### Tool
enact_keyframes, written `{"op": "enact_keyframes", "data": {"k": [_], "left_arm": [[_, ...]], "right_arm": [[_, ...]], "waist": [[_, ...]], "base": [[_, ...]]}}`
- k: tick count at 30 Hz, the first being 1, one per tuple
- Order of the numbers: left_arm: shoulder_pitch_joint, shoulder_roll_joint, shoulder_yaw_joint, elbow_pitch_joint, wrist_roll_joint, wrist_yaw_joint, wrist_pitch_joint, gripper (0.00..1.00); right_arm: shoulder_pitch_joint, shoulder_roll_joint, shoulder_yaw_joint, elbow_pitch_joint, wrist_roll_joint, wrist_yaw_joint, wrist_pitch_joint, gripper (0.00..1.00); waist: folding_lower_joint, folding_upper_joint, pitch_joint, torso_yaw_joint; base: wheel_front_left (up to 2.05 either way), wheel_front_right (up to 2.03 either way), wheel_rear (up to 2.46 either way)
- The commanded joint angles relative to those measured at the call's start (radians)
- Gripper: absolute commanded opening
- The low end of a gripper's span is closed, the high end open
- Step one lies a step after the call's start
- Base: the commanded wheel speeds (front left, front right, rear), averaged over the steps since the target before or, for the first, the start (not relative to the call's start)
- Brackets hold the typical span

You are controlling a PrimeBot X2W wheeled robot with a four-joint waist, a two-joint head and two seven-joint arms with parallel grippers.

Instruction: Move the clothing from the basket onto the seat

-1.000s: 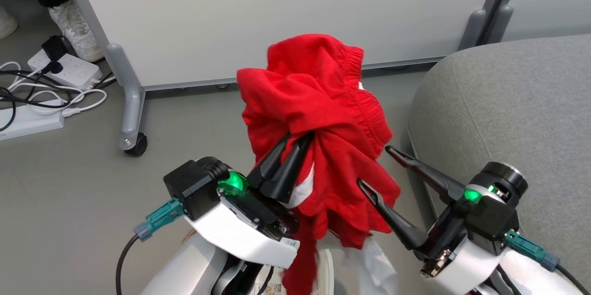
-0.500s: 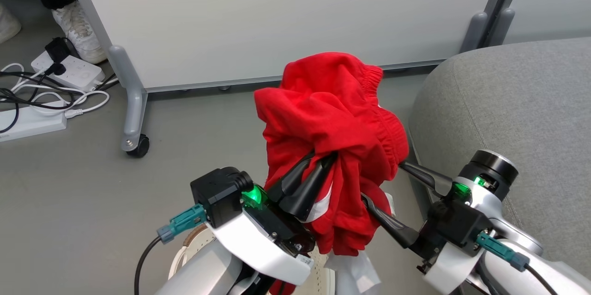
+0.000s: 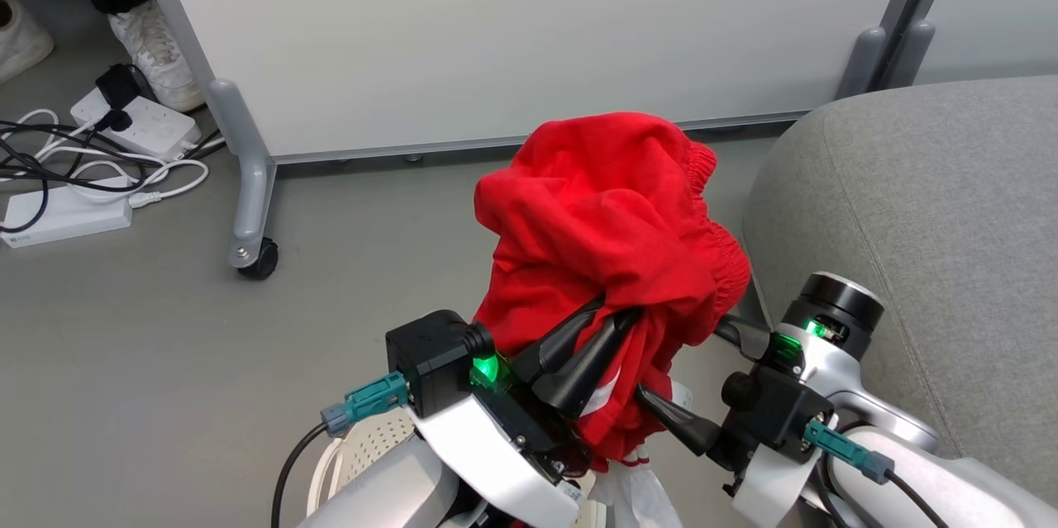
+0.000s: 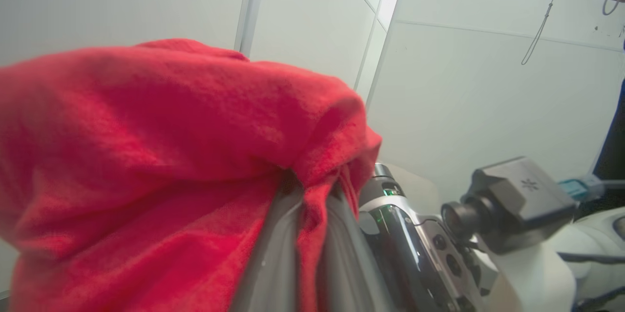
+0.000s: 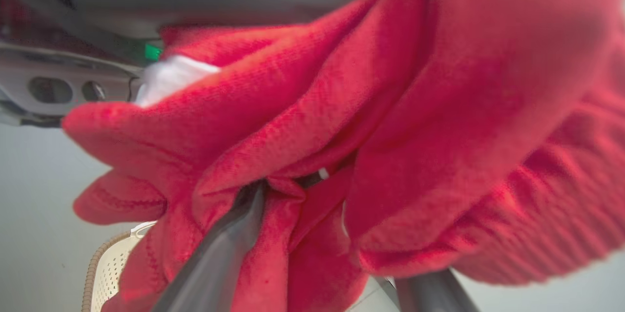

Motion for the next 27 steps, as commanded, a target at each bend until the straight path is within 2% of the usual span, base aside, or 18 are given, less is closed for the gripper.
{"op": "enact_keyframes", "data": {"k": [1,4,5,6,17,24,27], "left_arm": [[-0.013,0.001,-0.004,-0.002,-0.008,-0.002,-0.002,0.00],[-0.017,0.001,-0.014,0.001,-0.010,-0.002,-0.002,0.00],[-0.018,0.000,-0.017,0.002,-0.011,-0.002,-0.002,0.00],[-0.018,-0.001,-0.019,0.003,-0.012,-0.002,-0.002,0.00],[0.002,0.000,0.009,0.020,-0.006,-0.002,-0.001,0.00],[0.019,0.006,0.036,0.031,0.011,-0.002,-0.001,0.00],[0.027,0.001,0.050,0.036,0.025,-0.002,-0.001,0.00]], "right_arm": [[-0.010,0.005,0.005,0.003,-0.004,0.002,-0.005,1.00],[-0.018,0.012,0.015,0.018,0.003,0.002,-0.005,1.00],[-0.020,0.011,0.020,0.024,0.010,0.002,-0.004,0.59],[-0.024,0.012,0.024,0.023,0.010,0.002,-0.005,0.00],[0.025,0.031,-0.050,0.010,0.038,0.001,-0.005,0.00],[0.078,0.065,-0.152,0.000,0.073,0.001,-0.005,0.00],[0.119,0.098,-0.238,-0.019,0.081,0.001,-0.005,0.00]], "waist": [[0.0000,0.0000,0.000,0.001],[0.0000,0.0000,-0.002,0.005],[0.0000,0.0000,-0.003,0.007],[0.0000,0.0000,-0.004,0.009],[0.0000,0.0000,-0.006,0.026],[0.0000,0.0000,-0.006,0.024],[0.0000,0.0000,-0.007,0.017]], "base": [[0.00,0.00,0.00],[0.00,0.00,0.00],[0.00,0.00,0.00],[0.00,0.00,0.00],[0.00,0.00,0.00],[0.00,0.00,0.00],[0.00,0.00,0.00]]}}
